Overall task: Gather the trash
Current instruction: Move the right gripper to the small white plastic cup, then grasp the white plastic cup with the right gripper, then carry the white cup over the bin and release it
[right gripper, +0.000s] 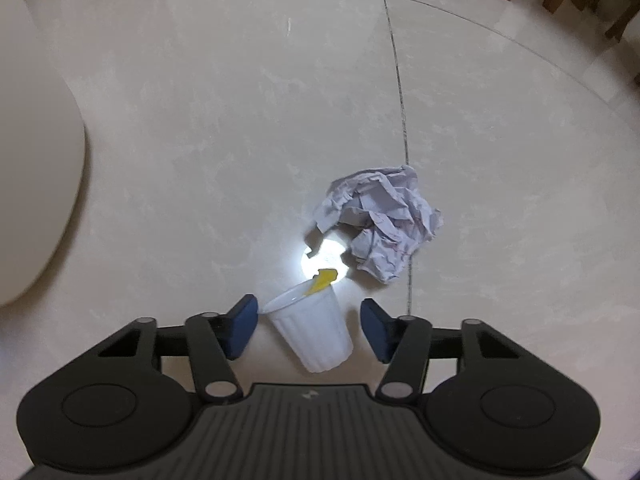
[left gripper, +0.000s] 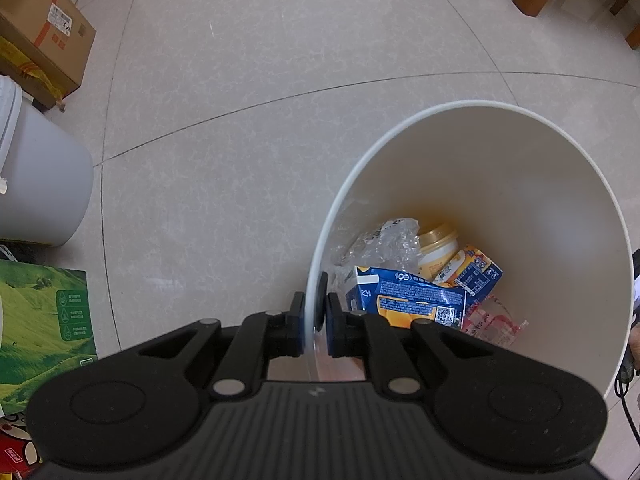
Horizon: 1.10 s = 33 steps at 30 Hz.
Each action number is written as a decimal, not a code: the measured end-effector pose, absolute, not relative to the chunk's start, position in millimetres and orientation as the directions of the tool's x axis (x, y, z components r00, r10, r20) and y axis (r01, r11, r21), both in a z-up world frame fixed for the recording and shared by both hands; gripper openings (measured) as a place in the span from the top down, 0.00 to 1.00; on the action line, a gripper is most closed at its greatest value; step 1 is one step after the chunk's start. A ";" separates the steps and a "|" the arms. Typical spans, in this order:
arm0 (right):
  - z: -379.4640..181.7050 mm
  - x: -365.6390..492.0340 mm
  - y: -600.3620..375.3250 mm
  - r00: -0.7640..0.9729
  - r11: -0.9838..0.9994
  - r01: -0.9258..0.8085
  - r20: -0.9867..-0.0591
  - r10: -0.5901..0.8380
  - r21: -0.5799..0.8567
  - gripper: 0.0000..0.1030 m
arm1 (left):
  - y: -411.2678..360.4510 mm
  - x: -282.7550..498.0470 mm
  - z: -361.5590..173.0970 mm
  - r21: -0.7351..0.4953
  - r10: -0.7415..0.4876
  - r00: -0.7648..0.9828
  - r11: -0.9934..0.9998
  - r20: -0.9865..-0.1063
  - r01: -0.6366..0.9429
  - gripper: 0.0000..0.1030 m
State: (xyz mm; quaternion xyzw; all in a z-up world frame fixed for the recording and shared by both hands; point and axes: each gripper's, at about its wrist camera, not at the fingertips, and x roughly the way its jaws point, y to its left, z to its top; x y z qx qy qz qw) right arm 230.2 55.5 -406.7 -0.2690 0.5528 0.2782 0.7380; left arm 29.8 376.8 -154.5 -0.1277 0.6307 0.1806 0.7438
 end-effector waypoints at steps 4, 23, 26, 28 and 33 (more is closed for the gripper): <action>-405.5 232.3 50.1 0.234 0.716 -0.692 -0.967 0.096 -0.096 0.47 | 376.8 29.6 -154.7 0.037 0.107 0.140 0.902 -0.984 -0.430 0.92; -228.7 215.6 39.8 0.277 0.639 -0.767 -0.931 0.239 -0.065 0.47 | 376.2 29.2 -155.0 0.041 0.110 0.139 0.905 -0.984 -0.424 0.92; -182.8 202.9 47.3 0.283 0.603 -0.796 -0.909 0.305 -0.046 0.47 | 376.2 28.6 -155.4 0.039 0.109 0.140 0.904 -0.984 -0.426 0.92; -152.1 193.6 55.9 0.285 0.571 -0.820 -0.890 0.356 -0.034 0.47 | 376.5 28.5 -155.4 0.037 0.106 0.140 0.902 -0.984 -0.429 0.92; -93.8 170.8 84.4 0.249 0.481 -0.877 -0.837 0.487 0.019 0.47 | 375.1 29.3 -155.1 0.047 0.116 0.139 0.905 -0.983 -0.423 0.92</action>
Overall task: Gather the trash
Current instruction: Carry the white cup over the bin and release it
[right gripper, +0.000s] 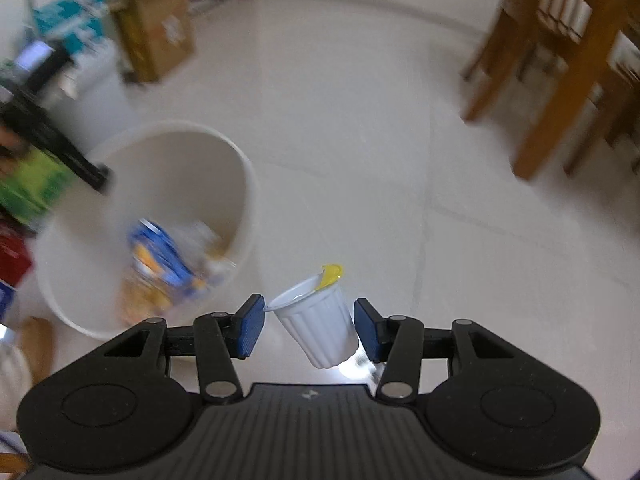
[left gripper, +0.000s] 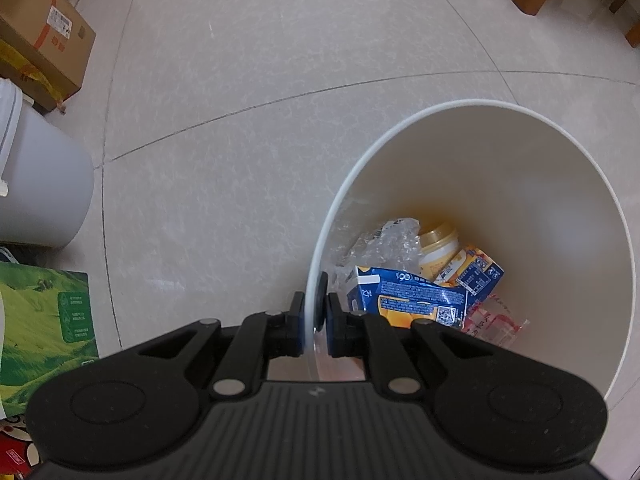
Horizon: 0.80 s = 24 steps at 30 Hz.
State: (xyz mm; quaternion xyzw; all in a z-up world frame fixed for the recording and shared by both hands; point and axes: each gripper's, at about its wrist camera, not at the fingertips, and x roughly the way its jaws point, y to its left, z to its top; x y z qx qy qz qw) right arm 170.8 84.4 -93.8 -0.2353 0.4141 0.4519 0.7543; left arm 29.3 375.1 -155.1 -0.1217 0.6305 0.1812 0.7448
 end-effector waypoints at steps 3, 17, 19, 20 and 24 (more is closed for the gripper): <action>-75.3 159.0 105.0 0.212 0.426 -0.904 -0.815 0.539 0.046 0.47 | 375.7 29.3 -155.3 0.044 0.114 0.140 0.904 -0.984 -0.426 0.92; -67.6 124.7 146.8 0.152 0.311 -0.949 -0.797 0.585 0.047 0.16 | 379.1 28.3 -154.0 0.027 0.098 0.144 0.903 -0.985 -0.429 0.92; -65.3 130.1 141.2 0.174 0.342 -0.939 -0.795 0.581 0.044 0.16 | 379.1 28.6 -153.9 0.029 0.099 0.143 0.904 -0.985 -0.427 0.92; -64.6 133.8 137.5 0.187 0.357 -0.933 -0.793 0.580 0.041 0.16 | 379.4 28.7 -154.0 0.028 0.098 0.143 0.903 -0.985 -0.429 0.92; -65.0 151.5 119.2 0.231 0.425 -0.904 -0.788 0.570 0.042 0.16 | 379.8 28.7 -154.0 0.028 0.098 0.142 0.902 -0.985 -0.430 0.92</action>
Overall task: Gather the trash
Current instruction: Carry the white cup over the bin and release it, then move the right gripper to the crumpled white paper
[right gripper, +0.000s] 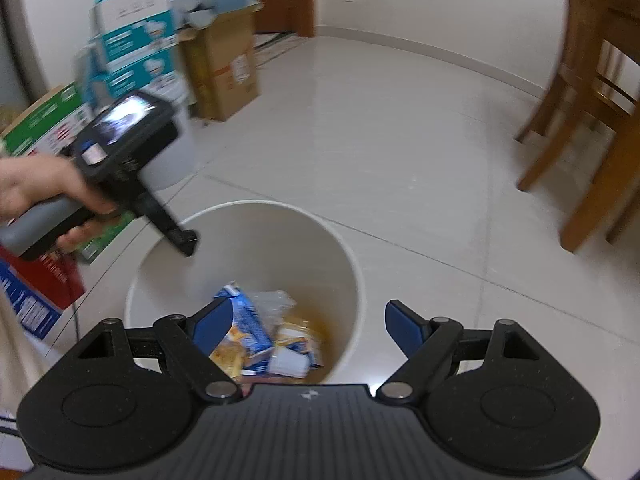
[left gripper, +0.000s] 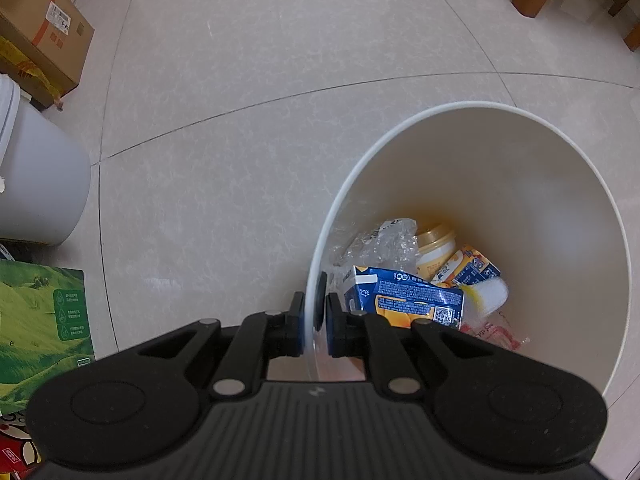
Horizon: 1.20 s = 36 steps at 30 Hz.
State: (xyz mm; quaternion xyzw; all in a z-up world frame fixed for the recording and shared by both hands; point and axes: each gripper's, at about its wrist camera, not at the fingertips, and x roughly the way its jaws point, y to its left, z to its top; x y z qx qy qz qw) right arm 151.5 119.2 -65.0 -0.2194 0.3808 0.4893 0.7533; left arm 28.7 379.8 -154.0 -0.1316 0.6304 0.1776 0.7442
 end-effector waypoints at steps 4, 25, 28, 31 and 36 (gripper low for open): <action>-79.8 168.5 100.6 0.289 0.487 -0.874 -0.799 0.527 0.005 0.15 | 380.2 28.6 -154.1 0.028 0.098 0.142 0.903 -0.985 -0.429 0.92; -323.8 253.2 20.9 0.313 0.844 -0.535 -0.919 0.239 0.037 0.15 | 375.7 30.2 -155.1 0.042 0.109 0.140 0.908 -0.984 -0.416 0.92; -344.3 259.0 18.7 0.319 0.876 -0.480 -0.921 0.222 0.045 0.15 | 377.4 30.0 -154.8 0.033 0.102 0.141 0.905 -0.985 -0.424 0.92; -360.9 271.4 19.5 0.326 0.912 -0.406 -0.923 0.205 0.059 0.15 | 375.2 30.2 -154.8 0.046 0.114 0.139 0.908 -0.984 -0.416 0.92; -384.8 287.3 30.6 0.348 0.954 -0.293 -0.923 0.165 0.060 0.15 | 373.7 30.3 -155.9 0.051 0.118 0.139 0.909 -0.983 -0.413 0.92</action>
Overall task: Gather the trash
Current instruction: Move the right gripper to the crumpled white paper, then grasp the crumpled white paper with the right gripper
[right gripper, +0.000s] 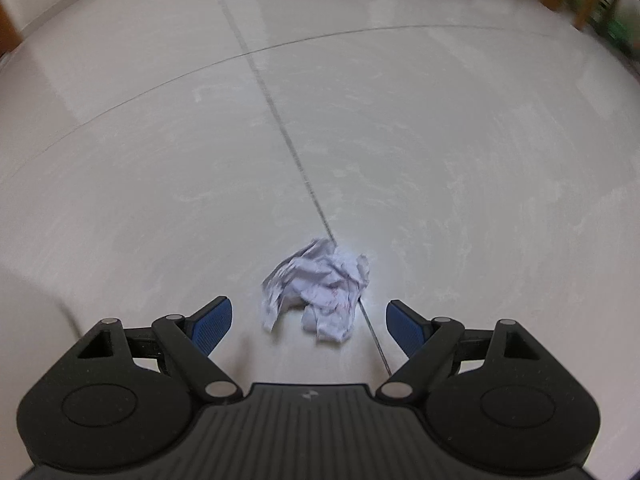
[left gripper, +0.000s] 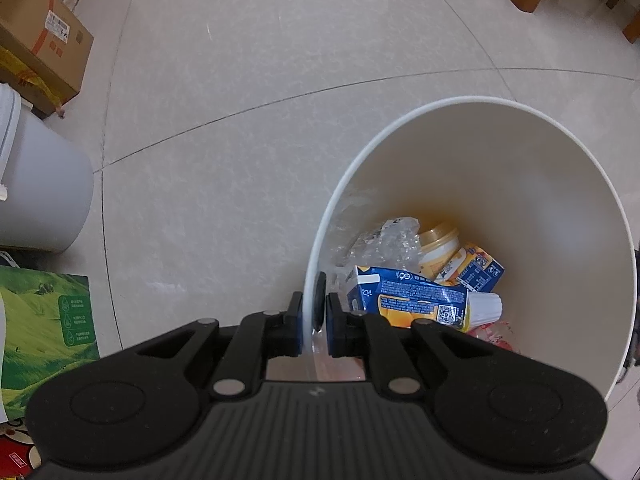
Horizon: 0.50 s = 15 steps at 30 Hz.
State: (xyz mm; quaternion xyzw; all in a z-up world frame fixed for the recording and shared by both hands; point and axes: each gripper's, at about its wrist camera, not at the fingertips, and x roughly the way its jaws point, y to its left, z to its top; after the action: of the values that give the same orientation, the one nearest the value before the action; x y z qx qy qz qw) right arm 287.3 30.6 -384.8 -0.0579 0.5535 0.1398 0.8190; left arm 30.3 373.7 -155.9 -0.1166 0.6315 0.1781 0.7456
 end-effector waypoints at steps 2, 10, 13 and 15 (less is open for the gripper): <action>-392.4 293.4 34.1 0.350 0.964 -0.260 -0.925 0.149 0.057 0.15 | 373.8 30.3 -155.8 0.052 0.119 0.139 0.910 -0.983 -0.412 0.92; -418.5 314.4 43.9 0.351 0.990 -0.140 -0.934 0.065 0.017 0.15 | 374.6 30.3 -156.6 0.052 0.119 0.139 0.911 -0.983 -0.409 0.92; -424.1 318.0 40.2 0.344 0.993 -0.120 -0.937 0.059 0.019 0.15 | 374.7 31.1 -157.1 0.053 0.119 0.136 0.910 -0.984 -0.411 0.92; -427.9 319.5 39.7 0.338 0.993 -0.115 -0.940 0.054 0.016 0.16 | 374.5 31.4 -157.0 0.054 0.119 0.135 0.910 -0.984 -0.411 0.92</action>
State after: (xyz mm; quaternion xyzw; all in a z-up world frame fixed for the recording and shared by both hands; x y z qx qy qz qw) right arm 319.5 39.7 -427.9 -0.0264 0.5731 0.0518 0.8174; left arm 31.4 374.5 -157.0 -0.1152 0.6330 0.1779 0.7446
